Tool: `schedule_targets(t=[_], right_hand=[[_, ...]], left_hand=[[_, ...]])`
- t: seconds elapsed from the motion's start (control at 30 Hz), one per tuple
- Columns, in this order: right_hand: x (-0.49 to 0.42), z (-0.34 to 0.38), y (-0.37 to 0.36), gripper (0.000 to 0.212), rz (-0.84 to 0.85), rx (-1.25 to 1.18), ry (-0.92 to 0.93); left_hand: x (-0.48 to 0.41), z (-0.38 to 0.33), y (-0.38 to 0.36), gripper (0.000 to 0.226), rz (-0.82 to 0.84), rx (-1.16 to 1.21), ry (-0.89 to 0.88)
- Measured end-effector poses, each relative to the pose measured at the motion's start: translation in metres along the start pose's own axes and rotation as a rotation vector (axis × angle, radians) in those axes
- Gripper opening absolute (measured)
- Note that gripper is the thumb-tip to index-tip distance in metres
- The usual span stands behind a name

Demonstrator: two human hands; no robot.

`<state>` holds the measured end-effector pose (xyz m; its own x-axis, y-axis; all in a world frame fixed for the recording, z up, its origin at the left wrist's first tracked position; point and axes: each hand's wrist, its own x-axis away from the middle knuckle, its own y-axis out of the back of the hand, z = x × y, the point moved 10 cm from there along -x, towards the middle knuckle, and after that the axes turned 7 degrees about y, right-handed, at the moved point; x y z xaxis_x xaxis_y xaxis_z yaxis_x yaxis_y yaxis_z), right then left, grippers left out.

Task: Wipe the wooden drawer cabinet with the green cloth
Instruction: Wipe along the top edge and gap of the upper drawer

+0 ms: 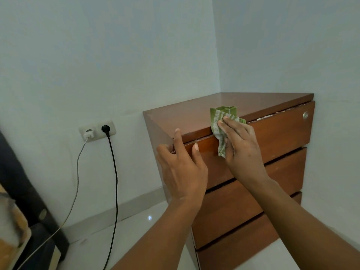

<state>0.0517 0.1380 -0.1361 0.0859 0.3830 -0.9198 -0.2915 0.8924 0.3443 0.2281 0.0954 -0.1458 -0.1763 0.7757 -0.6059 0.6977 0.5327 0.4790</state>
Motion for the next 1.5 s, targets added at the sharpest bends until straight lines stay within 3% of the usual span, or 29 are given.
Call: schedule_targets(t=[0.37, 0.63, 1.5], right_hand=[[0.0, -0.002, 0.001, 0.045, -0.01, -0.02, 0.011], [-0.001, -0.002, 0.003, 0.041, -0.041, -0.023, 0.03], [-0.004, 0.0, 0.009, 0.041, -0.026, 0.007, 0.019]], left_hand=[[0.021, -0.014, 0.001, 0.064, -0.085, -0.158, -0.398], [0.03, -0.018, -0.007, 0.072, -0.078, -0.454, -0.571], [0.024, -0.037, -0.012, 0.082, 0.096, -0.558, -0.553]])
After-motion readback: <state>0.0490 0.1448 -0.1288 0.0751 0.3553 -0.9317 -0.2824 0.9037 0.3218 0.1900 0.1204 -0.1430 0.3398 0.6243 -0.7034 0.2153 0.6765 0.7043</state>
